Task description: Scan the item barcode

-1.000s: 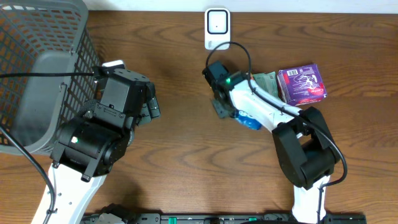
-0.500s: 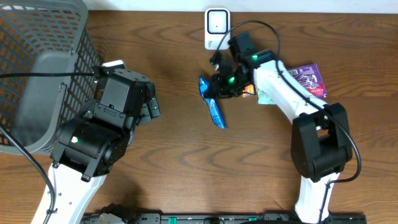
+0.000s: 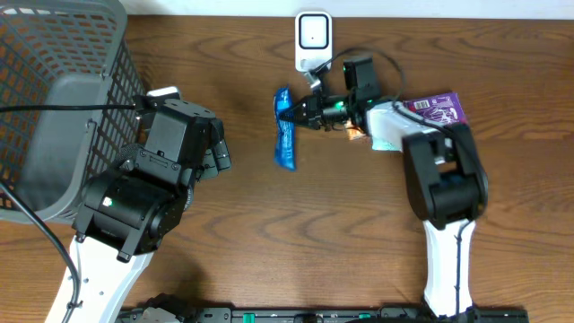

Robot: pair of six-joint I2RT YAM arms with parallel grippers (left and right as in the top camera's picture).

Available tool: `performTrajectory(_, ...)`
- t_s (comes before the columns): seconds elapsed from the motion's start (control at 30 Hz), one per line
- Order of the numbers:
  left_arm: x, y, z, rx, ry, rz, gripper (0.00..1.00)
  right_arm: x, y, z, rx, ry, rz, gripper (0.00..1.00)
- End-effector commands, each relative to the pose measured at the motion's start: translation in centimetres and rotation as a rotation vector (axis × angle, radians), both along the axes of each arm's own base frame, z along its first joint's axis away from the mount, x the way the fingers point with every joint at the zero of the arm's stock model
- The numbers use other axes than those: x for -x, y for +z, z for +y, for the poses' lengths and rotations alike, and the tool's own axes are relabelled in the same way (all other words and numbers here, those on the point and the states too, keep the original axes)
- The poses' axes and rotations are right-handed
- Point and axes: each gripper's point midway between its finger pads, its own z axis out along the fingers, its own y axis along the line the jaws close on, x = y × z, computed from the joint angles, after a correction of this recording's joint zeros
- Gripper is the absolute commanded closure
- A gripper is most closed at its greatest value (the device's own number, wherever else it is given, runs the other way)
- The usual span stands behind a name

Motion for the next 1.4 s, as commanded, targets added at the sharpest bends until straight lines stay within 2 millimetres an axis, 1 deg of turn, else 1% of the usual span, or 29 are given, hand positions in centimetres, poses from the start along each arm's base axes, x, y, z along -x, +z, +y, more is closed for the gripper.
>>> performTrajectory(0.0,0.0,0.2,0.3,-0.013,0.005,-0.004,0.02,0.9,-0.9,-0.1,-0.041,0.015,0.16,0.99)
performTrajectory(0.07,0.0,0.2,0.3,-0.013,0.005,-0.005,0.02,-0.1,-1.8,-0.5,0.013,-0.048,0.157,0.98)
performTrajectory(0.1,0.0,0.2,0.3,-0.013,0.005,-0.005,0.02,-0.5,-1.7,-0.7,0.028,-0.068,0.143,0.97)
performTrajectory(0.2,0.0,0.2,0.3,-0.013,0.005,-0.005,0.02,-1.4,-0.5,-1.1,0.068,-0.113,0.077,0.92)
performTrajectory(0.27,0.0,0.2,0.3,-0.013,0.005,-0.005,0.02,-1.9,0.3,-1.9,0.145,-0.166,0.027,0.87)
performTrajectory(0.33,0.0,0.2,0.3,-0.013,0.005,-0.005,0.02,-2.3,1.1,-3.3,0.269,-0.233,-0.024,0.77)
performTrajectory(0.37,0.0,0.2,0.3,-0.013,0.005,-0.005,0.02,-2.4,1.4,-4.1,0.33,-0.263,-0.048,0.69)
performTrajectory(0.43,0.0,0.2,0.3,-0.013,0.005,-0.005,0.02,-2.5,2.6,-6.2,0.467,-0.32,-0.108,0.44)
performTrajectory(0.47,0.0,0.2,0.3,-0.013,0.005,-0.005,0.02,-2.5,3.4,-7.3,0.534,-0.353,-0.132,0.37)
performTrajectory(0.5,0.0,0.2,0.3,-0.013,0.005,-0.004,0.02,-2.4,4.1,-8.3,0.589,-0.38,-0.154,0.33)
performTrajectory(0.53,0.0,0.2,0.3,-0.013,0.005,-0.005,0.02,-2.3,4.8,-9.0,0.622,-0.395,-0.174,0.33)
performTrajectory(0.63,0.0,0.2,0.3,-0.013,0.005,-0.005,0.02,-1.5,6.9,-10.7,0.702,-0.426,-0.225,0.33)
performTrajectory(0.7,0.0,0.2,0.3,-0.013,0.005,-0.005,0.02,-0.8,7.7,-10.8,0.716,-0.415,-0.237,0.35)
performTrajectory(0.8,0.0,0.2,0.3,-0.013,0.005,-0.004,0.02,0.4,7.4,-10.2,0.733,-0.381,-0.214,0.41)
performTrajectory(0.87,0.0,0.2,0.3,-0.013,0.005,-0.005,0.02,1.4,6.5,-9.6,0.753,-0.341,-0.193,0.53)
performTrajectory(0.97,0.0,0.2,0.3,-0.013,0.005,-0.005,0.02,3.2,4.8,-7.9,0.79,-0.265,-0.167,0.7)
performTrajectory(1.0,0.0,0.2,0.3,-0.013,0.005,-0.004,0.02,4.0,3.7,-7.4,0.828,-0.243,-0.144,0.79)
performTrajectory(1.03,0.0,0.2,0.3,-0.013,0.005,-0.005,0.02,4.5,2.9,-7.2,0.854,-0.238,-0.126,0.83)
performTrajectory(1.1,0.0,0.2,0.3,-0.013,0.005,-0.005,0.02,5.5,0.9,-6.9,0.928,-0.232,-0.079,0.92)
performTrajectory(1.13,0.0,0.2,0.3,-0.013,0.005,-0.005,0.02,6.1,-0.9,-6.5,0.978,-0.218,-0.055,0.95)
performTrajectory(1.2,0.0,0.2,0.3,-0.013,0.005,-0.005,0.02,6.5,-2.5,-6.2,1.009,-0.213,-0.025,0.99)
performTrajectory(1.23,0.0,0.2,0.3,-0.013,0.005,-0.005,0.02,6.6,-3.4,-6.3,1.035,-0.22,-0.011,0.99)
performTrajectory(1.27,0.0,0.2,0.3,-0.013,0.005,-0.005,0.02,6.5,-4.1,-6.6,1.069,-0.232,-0.01,0.99)
performTrajectory(1.33,0.0,0.2,0.3,-0.013,0.005,-0.005,0.02,6.0,-5.7,-8.2,1.177,-0.276,-0.022,0.99)
performTrajectory(1.37,0.0,0.2,0.3,-0.013,0.005,-0.005,0.02,5.9,-6.2,-8.6,1.206,-0.281,-0.026,0.99)
